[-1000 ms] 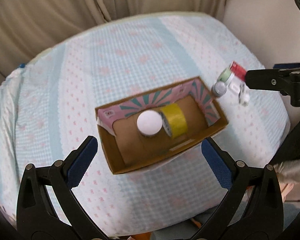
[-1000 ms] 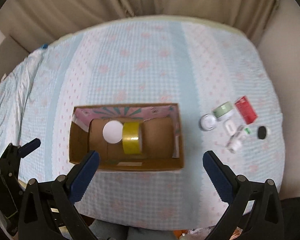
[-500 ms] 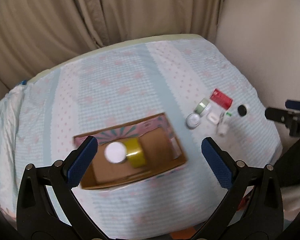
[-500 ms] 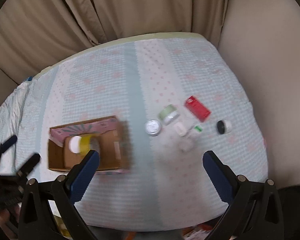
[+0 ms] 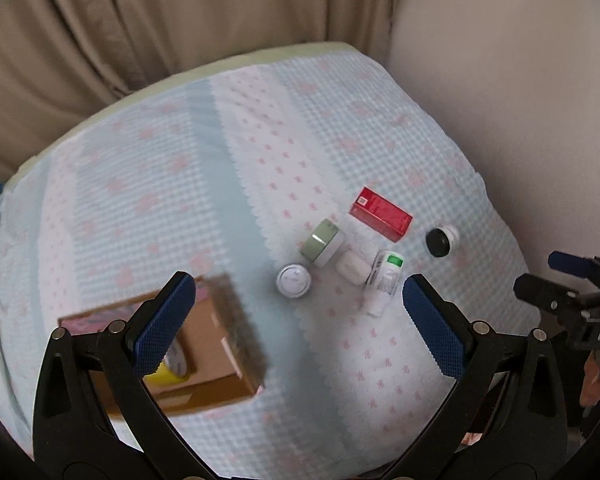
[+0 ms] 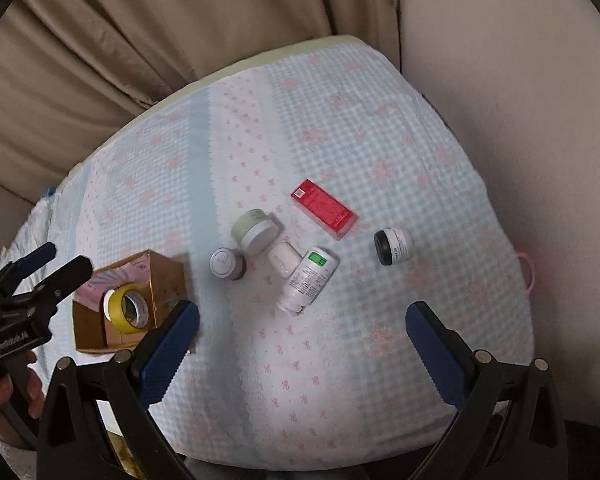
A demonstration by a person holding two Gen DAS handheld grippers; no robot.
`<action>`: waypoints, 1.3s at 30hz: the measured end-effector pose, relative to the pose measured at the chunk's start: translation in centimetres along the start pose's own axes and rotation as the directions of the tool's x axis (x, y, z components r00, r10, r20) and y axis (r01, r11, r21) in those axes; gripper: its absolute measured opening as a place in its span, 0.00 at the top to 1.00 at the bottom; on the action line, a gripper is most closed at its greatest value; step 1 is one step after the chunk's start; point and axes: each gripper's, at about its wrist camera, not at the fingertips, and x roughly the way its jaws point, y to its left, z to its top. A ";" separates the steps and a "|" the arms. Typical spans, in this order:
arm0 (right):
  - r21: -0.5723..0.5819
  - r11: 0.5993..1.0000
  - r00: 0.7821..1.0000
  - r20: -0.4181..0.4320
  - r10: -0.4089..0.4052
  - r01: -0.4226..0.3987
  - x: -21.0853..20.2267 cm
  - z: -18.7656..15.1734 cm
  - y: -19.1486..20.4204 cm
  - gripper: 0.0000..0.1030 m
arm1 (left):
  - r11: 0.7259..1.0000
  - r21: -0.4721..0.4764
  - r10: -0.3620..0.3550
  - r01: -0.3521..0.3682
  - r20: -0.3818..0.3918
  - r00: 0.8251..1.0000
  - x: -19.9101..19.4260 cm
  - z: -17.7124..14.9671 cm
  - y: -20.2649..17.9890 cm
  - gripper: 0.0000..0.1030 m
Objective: Organize rigid objects
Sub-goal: 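Grasp the pale green jar with the left tool while the right tool grasps the white bottle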
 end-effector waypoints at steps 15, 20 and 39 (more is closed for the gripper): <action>0.315 0.946 0.982 -0.144 0.124 -0.073 14.5 -0.8 -3.5 0.06 | 0.962 0.261 -0.017 0.084 -0.251 0.968 19.8 3.0 -3.8 0.00; 0.360 0.931 0.976 -0.175 0.127 -0.057 20.1 -1.6 -2.9 0.18 | 0.955 0.271 -0.036 0.122 -0.302 0.953 24.5 2.6 -4.0 0.05; 0.544 0.839 0.976 -0.177 0.128 -0.011 25.4 -2.1 -4.7 0.55 | 0.969 0.192 -0.065 0.158 -0.417 0.907 31.7 1.3 -2.6 0.51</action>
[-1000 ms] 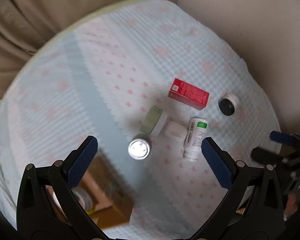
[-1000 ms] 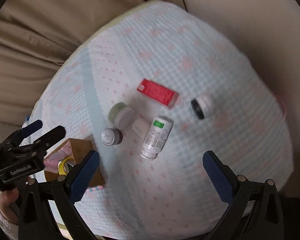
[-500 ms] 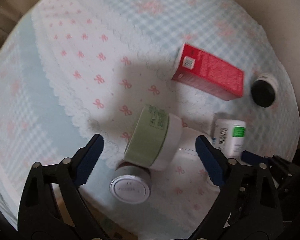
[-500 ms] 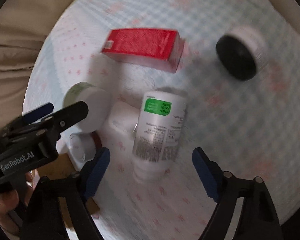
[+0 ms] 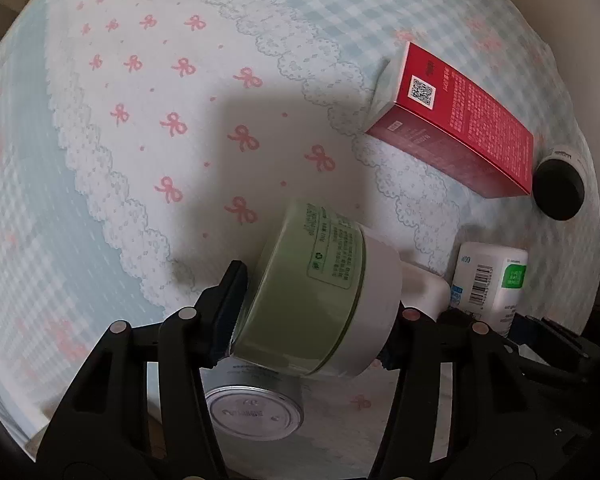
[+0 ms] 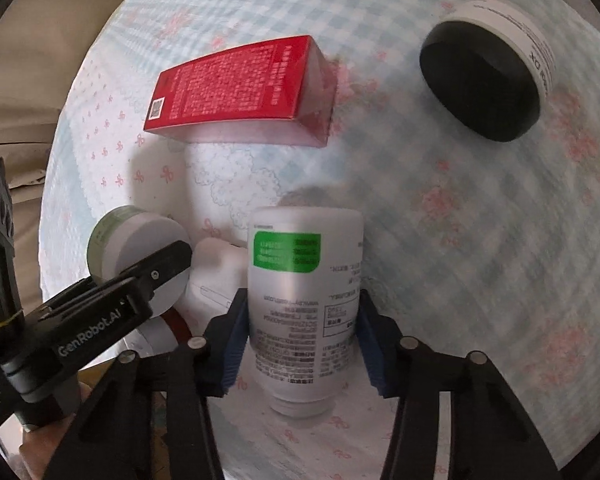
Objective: Organize rigid objects
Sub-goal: 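Grasp the pale green jar with the left tool while the right tool grasps the white bottle, then carry the green jar and white bottle into the box and release both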
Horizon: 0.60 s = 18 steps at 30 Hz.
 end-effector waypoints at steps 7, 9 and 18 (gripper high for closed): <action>0.002 1.000 1.000 -0.006 0.010 -0.010 -0.1 0.1 -0.6 0.55 | 0.999 0.033 0.041 -0.042 0.016 0.999 0.1 0.6 -0.8 0.54; 0.003 1.000 1.000 -0.011 0.017 -0.017 -0.1 0.2 -1.1 0.55 | 0.998 0.033 0.047 -0.048 0.021 0.999 -0.3 0.8 -1.5 0.55; 0.009 0.999 0.999 0.006 0.033 -0.034 -2.7 0.8 -1.8 0.55 | 0.999 -0.001 0.038 -0.038 0.087 0.995 -4.8 0.0 -2.8 0.61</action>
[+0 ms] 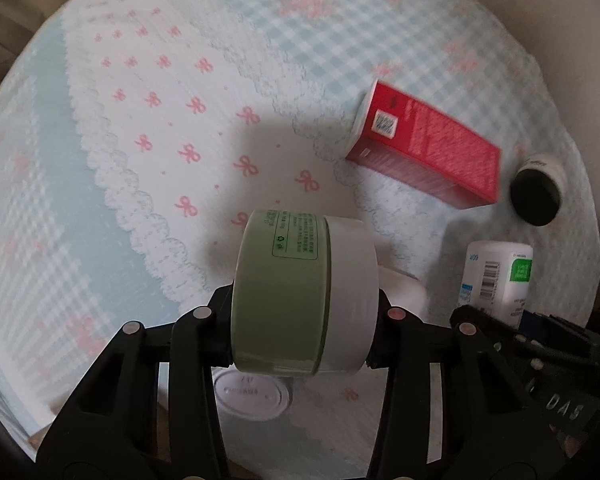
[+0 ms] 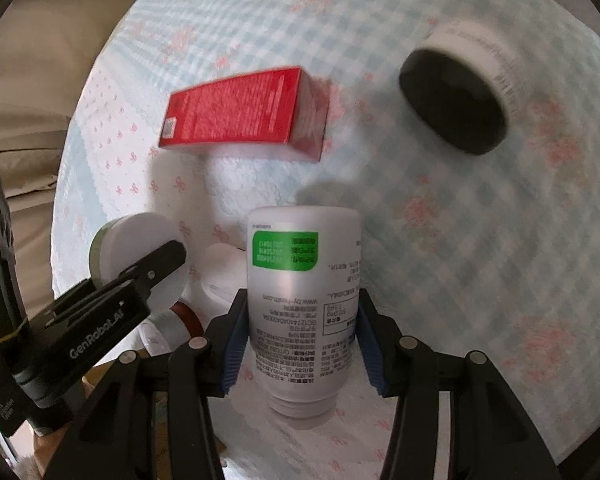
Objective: Organize rigid objects
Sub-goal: 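Carry the green jar and white bottle into the box and release both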
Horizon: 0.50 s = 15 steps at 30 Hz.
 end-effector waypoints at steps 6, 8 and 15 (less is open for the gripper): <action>-0.053 0.999 0.999 0.033 -0.005 0.007 -3.7 0.1 0.3 0.55 | 0.998 -0.053 -0.019 0.023 0.070 0.997 -5.7 -0.8 0.3 0.61; -0.093 0.996 0.999 0.048 -0.007 0.012 -5.7 0.1 0.8 0.55 | 0.997 -0.068 -0.020 0.027 0.098 0.995 -8.1 -1.7 1.1 0.61; -0.224 0.975 0.995 0.097 0.008 0.014 -12.7 -1.4 4.5 0.55 | 0.983 -0.176 -0.008 0.046 0.212 0.977 -17.5 -5.5 3.8 0.61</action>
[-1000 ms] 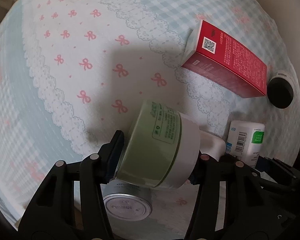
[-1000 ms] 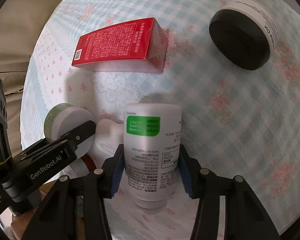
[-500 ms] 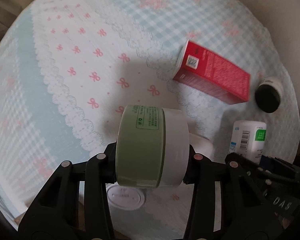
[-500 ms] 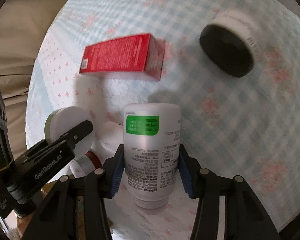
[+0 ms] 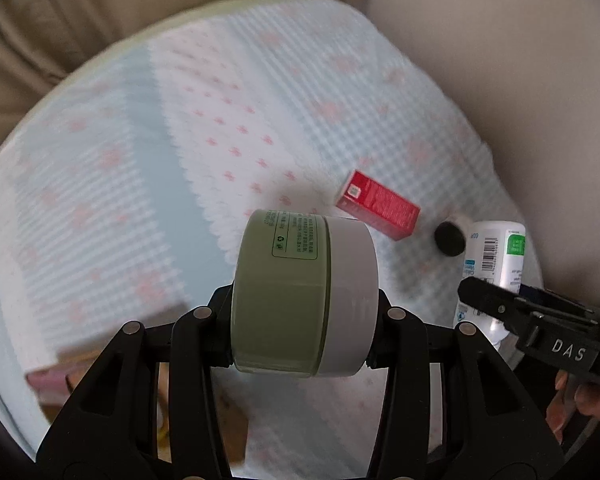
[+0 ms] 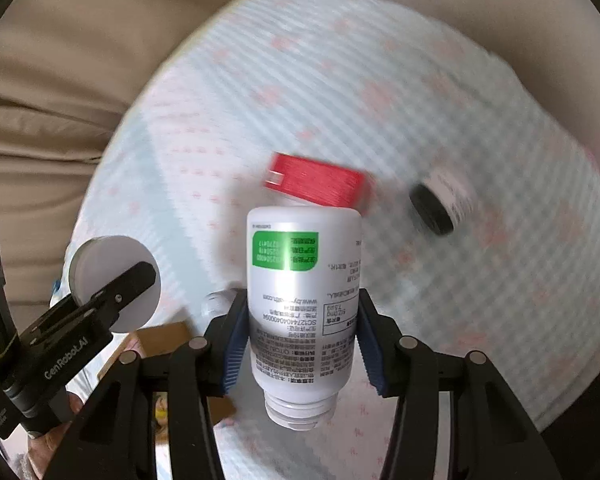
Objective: Organize rigid objects
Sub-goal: 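Carry the green jar and white bottle into the box and release both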
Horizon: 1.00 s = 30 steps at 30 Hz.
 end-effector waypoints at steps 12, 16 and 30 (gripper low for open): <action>-0.374 0.921 0.993 -0.008 0.116 -0.110 -6.0 -3.4 14.2 0.55 | 0.945 -0.316 0.131 -0.081 0.141 0.981 -14.0 -10.1 10.9 0.61; -0.454 0.880 0.990 -0.040 0.138 -0.141 -5.5 -6.4 18.7 0.55 | 0.910 -0.405 0.159 -0.090 0.140 0.977 -16.1 -14.6 15.9 0.61; -0.461 0.882 0.995 -0.069 0.071 -0.095 1.0 -14.7 29.3 0.55 | 0.917 -0.392 0.094 -0.075 0.031 0.995 -12.0 -22.8 29.5 0.61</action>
